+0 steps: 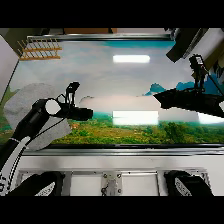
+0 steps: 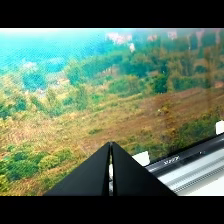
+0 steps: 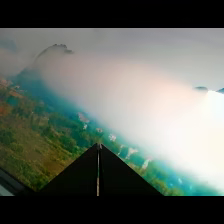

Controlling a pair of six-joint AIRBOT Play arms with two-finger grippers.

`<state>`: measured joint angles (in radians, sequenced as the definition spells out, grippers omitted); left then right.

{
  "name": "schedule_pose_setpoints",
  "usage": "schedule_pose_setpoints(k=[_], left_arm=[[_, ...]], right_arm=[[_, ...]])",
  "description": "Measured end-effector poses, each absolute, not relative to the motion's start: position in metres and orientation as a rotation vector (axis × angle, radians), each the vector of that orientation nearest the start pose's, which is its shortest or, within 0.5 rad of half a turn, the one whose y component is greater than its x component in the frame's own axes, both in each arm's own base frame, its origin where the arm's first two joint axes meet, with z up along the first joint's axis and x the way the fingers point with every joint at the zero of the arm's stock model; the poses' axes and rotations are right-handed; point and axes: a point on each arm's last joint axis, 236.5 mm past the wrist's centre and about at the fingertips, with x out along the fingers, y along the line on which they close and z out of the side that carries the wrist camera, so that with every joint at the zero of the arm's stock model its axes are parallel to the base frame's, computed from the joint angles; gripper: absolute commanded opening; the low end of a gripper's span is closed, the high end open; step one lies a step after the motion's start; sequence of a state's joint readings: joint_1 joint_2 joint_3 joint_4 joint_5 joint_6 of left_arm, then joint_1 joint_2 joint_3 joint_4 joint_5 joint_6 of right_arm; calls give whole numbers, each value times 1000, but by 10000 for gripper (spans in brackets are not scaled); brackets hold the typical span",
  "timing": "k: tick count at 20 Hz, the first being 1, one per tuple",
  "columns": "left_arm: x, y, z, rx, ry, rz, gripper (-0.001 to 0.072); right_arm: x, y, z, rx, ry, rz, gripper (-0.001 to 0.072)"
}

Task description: Fold the clothes and pants, and hang the long-sleeved shirts on hangers.

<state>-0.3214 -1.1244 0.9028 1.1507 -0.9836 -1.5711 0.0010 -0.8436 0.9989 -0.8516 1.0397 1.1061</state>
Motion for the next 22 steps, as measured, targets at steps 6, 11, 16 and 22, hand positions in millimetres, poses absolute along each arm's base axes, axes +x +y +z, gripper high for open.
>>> schedule_pose_setpoints(k=[6, 11, 16, 22], left_arm=[[312, -188, 2, -222, 1248, -443, 9], [314, -188, 2, -222, 1240, -440, 398], [352, -147, 26, -187, 1137, -381, 710], [407, 37, 79, -151, 957, 30, 710]], right_arm=[[338, 135, 166, 183, 715, 592, 19], [338, 135, 166, 183, 715, 592, 18], [338, 135, 166, 183, 715, 592, 18], [338, 135, 166, 183, 715, 592, 18]])
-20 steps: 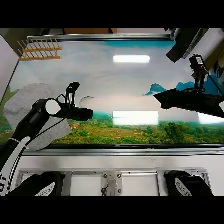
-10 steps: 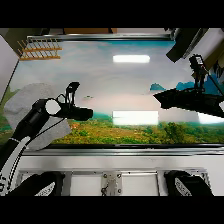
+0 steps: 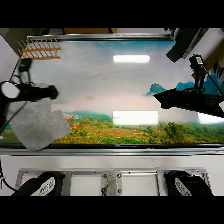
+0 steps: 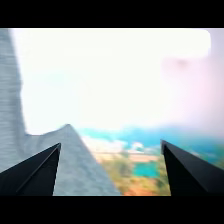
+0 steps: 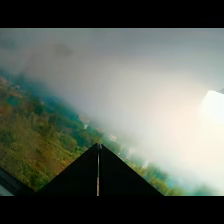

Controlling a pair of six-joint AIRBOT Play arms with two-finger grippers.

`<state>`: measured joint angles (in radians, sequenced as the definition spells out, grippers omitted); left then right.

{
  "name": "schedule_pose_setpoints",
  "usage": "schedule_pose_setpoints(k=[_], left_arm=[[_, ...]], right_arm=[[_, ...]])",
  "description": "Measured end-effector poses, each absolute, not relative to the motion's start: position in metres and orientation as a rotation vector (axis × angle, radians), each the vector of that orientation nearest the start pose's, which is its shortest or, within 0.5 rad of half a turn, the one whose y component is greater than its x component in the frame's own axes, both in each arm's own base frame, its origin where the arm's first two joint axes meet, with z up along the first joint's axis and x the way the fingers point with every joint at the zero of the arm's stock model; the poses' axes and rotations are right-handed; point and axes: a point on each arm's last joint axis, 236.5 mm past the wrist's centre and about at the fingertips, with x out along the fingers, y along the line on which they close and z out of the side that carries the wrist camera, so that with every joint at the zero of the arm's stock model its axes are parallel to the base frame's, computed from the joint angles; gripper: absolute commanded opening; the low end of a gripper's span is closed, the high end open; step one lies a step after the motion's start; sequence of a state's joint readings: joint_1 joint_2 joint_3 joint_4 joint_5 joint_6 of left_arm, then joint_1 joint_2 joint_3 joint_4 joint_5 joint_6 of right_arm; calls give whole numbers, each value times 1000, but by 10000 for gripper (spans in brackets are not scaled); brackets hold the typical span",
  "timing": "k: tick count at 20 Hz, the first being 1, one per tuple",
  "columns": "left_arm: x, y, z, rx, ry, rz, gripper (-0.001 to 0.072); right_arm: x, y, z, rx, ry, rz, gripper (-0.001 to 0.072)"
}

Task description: Fold the clothes and pants, and hang the long-sleeved shirts on hangers.

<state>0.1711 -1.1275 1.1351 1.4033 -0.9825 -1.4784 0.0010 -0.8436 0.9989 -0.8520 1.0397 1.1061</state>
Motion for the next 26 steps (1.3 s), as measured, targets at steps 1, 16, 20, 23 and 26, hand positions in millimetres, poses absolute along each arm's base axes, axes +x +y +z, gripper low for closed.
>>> schedule_pose_setpoints(k=[1, 16, 20, 23, 26], left_arm=[[407, 69, 82, -164, 935, 102, 710], [401, 208, -92, -351, 1139, 396, 688], [415, 192, -105, -352, 1179, 363, 43], [423, 182, -96, -352, 1191, 344, 9], [445, 162, -51, -320, 1132, 292, 9]], right_arm=[[338, 135, 166, 183, 715, 592, 18], [338, 135, 166, 183, 715, 592, 18], [338, 135, 166, 183, 715, 592, 18], [338, 135, 166, 183, 715, 592, 18], [338, 135, 167, 183, 715, 592, 18]])
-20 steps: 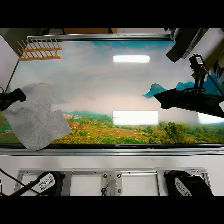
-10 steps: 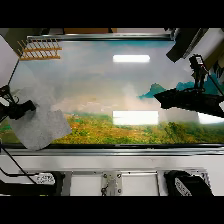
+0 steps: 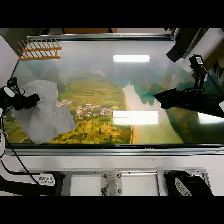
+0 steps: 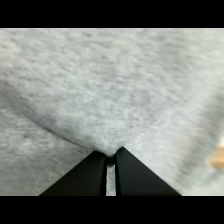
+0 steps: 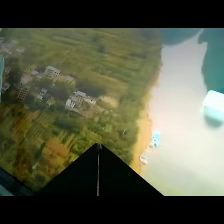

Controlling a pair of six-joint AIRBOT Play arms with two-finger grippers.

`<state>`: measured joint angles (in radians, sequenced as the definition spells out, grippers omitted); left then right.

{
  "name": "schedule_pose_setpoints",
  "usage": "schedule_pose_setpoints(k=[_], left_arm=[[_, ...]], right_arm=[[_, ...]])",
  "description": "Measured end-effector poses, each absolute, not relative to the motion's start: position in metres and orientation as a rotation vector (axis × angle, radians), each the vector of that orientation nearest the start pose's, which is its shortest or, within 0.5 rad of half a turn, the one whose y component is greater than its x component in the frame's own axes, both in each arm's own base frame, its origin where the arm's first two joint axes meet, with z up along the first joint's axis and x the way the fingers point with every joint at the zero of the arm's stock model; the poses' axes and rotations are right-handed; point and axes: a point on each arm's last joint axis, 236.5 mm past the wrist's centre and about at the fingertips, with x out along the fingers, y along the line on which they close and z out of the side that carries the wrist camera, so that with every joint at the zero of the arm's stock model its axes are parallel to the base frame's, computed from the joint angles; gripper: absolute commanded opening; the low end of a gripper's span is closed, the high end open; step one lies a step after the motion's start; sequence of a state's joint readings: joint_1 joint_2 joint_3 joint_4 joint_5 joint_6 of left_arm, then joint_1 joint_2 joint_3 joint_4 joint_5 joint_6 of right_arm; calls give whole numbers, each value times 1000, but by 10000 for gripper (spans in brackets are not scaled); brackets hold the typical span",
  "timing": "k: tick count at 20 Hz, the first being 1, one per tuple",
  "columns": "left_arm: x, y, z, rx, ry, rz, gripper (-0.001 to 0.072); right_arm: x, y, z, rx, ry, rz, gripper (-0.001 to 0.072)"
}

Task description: Fold the clothes and pants, and hang the long-sleeved shirts on hangers.

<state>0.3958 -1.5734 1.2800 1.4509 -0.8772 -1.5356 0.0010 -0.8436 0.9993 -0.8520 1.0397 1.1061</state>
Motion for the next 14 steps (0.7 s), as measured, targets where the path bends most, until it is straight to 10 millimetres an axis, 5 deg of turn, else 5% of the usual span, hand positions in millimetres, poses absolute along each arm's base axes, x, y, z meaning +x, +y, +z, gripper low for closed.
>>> schedule_pose_setpoints(k=[4, 8, 11, 14], left_arm=[[479, 81, 53, -191, 973, 89, 9], [469, -63, 139, 56, 823, -261, 9], [432, -162, 161, 282, 757, -539, 9], [398, -225, 153, 431, 747, -730, 9]], right_arm=[[338, 135, 166, 183, 715, 592, 18], [343, 133, 167, 186, 702, 581, 18], [345, 134, 167, 198, 700, 582, 18], [346, 138, 171, 228, 689, 594, 18]])
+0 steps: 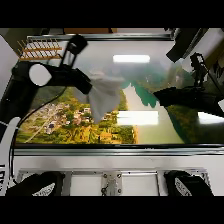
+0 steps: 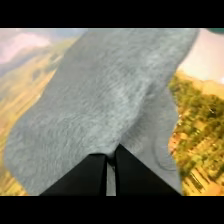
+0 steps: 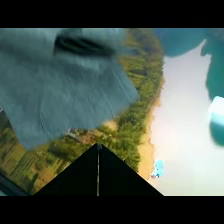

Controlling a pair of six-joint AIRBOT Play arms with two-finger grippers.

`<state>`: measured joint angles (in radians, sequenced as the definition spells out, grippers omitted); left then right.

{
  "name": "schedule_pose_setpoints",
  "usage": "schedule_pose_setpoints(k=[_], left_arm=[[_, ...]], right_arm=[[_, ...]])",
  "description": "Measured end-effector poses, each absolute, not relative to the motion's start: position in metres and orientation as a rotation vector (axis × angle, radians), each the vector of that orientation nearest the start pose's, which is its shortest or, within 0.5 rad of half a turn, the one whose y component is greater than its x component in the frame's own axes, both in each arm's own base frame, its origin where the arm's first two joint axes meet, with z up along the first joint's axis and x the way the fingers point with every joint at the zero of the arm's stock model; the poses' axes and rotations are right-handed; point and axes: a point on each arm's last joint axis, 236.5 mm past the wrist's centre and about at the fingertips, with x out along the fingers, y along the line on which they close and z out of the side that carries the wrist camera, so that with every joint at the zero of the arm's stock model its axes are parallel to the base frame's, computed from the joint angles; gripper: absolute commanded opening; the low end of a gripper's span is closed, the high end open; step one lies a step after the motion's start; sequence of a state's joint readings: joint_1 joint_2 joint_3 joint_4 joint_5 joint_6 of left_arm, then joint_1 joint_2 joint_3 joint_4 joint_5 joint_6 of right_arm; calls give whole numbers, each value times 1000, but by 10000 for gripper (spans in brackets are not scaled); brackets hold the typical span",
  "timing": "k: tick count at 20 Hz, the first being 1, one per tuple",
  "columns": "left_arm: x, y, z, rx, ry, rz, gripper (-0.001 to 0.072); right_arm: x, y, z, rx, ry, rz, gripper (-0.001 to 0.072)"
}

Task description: Fold the clothes and pants, and hang the long-sleeved shirts on hangers.

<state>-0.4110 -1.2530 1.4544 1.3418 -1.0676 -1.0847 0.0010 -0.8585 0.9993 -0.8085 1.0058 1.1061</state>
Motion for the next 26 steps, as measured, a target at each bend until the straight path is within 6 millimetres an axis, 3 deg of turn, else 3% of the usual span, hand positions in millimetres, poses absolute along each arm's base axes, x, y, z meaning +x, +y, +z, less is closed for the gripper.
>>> schedule_pose_setpoints(k=[2, 5, 7, 8, 10, 14, 18, 20, 23, 26], left_arm=[[391, -245, 136, 480, 771, -789, 9], [401, -251, 111, 495, 805, -800, 37], [413, -247, 101, 455, 824, -764, 720], [418, -242, 99, 420, 839, -736, 667], [426, -223, 95, 319, 889, -658, 671], [424, -146, 76, 53, 1019, -414, 671], [394, -48, 18, -242, 1153, -105, 671], [375, -18, -15, -413, 1206, 12, 670], [357, -10, -60, -640, 1273, 73, 670], [353, -29, -89, -760, 1334, 45, 670]], right_arm=[[347, 140, 173, 238, 687, 599, 18], [347, 141, 173, 247, 684, 602, 18], [347, 141, 174, 251, 683, 603, 18], [347, 141, 174, 251, 683, 603, 18], [347, 141, 174, 252, 683, 604, 18], [347, 142, 174, 253, 683, 605, 18], [347, 142, 174, 253, 683, 605, 18], [347, 142, 174, 253, 683, 605, 18], [347, 142, 174, 253, 683, 605, 18], [347, 142, 174, 253, 683, 605, 18]])
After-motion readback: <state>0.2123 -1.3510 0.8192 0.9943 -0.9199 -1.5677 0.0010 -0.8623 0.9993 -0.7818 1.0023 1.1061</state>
